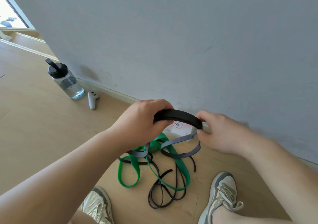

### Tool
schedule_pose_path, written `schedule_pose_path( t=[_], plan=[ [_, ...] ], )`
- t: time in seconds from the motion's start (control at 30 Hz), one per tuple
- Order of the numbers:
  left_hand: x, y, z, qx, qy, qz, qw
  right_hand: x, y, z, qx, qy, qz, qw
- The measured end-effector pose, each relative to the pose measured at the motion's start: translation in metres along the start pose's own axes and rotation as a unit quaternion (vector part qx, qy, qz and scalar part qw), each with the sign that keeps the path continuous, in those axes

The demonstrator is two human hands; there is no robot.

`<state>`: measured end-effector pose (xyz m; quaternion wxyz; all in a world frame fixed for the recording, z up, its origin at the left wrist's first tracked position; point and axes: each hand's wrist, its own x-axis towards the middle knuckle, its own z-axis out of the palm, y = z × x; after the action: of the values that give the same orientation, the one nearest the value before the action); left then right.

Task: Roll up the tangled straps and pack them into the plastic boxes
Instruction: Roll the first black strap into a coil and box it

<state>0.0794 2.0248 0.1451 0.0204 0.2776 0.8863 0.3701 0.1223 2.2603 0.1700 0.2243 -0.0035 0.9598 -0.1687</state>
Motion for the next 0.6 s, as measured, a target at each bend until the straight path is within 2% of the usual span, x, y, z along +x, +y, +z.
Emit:
schedule_pose_path(
  t=[0.13, 0.33, 0.4, 0.47, 0.6],
  plan=[
    [-0.001, 0.006, 0.011, 0.019, 0.019, 0.042, 0.999, 0.004, -0.022, 0.015, 0.111, 0.026, -0.072, 0.991],
    [-0.001, 0.006, 0.009, -0.002, 0.033, 0.046, 0.998, 0.007, -0.027, 0.015, 0.138, 0.066, -0.122, 0.981],
    [-0.001, 0.004, 0.01, 0.013, 0.001, 0.031, 0.999, 0.007, -0.027, 0.012, 0.12, 0.09, -0.12, 0.981],
    [-0.001, -0.003, 0.017, 0.041, -0.052, -0.021, 0.998, 0.004, -0.027, 0.008, 0.116, 0.12, -0.118, 0.979],
    [-0.004, -0.021, 0.021, 0.111, -0.155, -0.1, 0.977, -0.009, -0.028, -0.007, 0.112, 0.16, -0.105, 0.975]
  ],
)
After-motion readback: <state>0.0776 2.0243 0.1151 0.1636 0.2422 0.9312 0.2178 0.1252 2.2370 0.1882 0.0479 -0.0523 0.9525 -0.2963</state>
